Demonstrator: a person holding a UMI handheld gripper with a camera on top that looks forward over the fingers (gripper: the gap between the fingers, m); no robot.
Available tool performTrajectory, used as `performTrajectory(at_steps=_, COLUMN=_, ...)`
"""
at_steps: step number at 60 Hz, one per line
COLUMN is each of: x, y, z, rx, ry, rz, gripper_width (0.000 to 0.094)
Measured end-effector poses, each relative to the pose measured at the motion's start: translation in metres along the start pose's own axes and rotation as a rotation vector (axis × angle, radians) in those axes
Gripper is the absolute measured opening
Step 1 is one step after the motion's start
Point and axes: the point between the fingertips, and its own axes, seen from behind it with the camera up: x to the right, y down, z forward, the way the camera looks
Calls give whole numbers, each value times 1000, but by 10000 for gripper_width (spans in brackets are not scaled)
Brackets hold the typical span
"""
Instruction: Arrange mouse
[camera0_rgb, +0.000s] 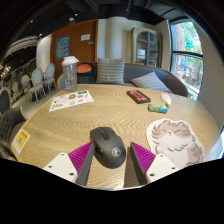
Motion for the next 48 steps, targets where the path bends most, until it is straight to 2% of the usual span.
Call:
performTrajectory(at_steps=3, x=0, y=-5, z=13, rx=-28, ry=-8, rz=11, gripper_width=631)
performTrajectory(at_steps=13, x=0, y=-24, z=38, rx=-62, ry=12, rz=6, gripper_width=584)
performTrajectory(at_steps=22, x=-7, y=-31, z=48, rx=-57, ry=-10, rz=-45, gripper_width=490)
performTrajectory(at_steps=38, x=-10, y=-36, z=38, rx=1, ry=-25, rz=-72, gripper_width=478)
performTrajectory(at_steps=48, x=25, y=-80, z=-10, rx=140, ry=14, rz=-71, gripper_width=476)
